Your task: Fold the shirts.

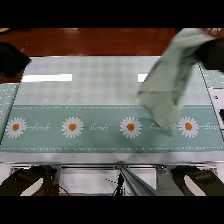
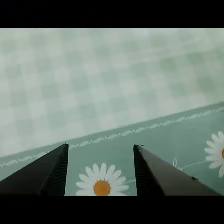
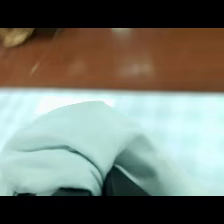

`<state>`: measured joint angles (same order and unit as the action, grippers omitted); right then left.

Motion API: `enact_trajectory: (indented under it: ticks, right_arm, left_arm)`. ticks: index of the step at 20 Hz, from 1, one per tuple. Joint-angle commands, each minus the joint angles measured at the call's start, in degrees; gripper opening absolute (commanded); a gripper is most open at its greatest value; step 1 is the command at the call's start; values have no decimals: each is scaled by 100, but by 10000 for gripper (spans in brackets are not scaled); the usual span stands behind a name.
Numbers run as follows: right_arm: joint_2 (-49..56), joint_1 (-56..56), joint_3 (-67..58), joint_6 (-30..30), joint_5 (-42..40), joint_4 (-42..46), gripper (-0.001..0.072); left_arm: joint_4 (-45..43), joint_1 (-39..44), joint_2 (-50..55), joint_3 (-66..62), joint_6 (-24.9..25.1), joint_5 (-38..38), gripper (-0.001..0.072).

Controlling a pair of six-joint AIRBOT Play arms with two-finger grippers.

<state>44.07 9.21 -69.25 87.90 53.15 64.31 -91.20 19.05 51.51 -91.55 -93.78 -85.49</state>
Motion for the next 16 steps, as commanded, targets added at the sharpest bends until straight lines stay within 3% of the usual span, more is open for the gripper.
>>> enact_trajectory:
  ticks: [1,5,8,9,11,12,16]
  right_arm:
    - [1403,1690,0,-118,-114,72,23]
    - [3139,3244,0,-42,-872,264,24]
    - [3847,3405,0,227,-1062,223,25]
    - [3866,3327,-2,221,-1029,229,78]
    - [3659,2997,-2,125,-868,238,421]
    - [3477,2774,-2,7,-728,284,492]
    - [2444,1545,-2,-74,330,1690,495]
  left_arm:
    - [15,2,-17,920,9,-72,446]
    - [13,-4,-37,1591,35,-103,446]
    - [13,-4,-37,1980,33,-83,447]
    - [13,-4,-37,2131,31,-44,447]
    - [26,-4,-35,2500,28,155,447]
    - [81,-7,-35,2706,31,321,447]
    - [605,-11,-9,3716,94,756,449]
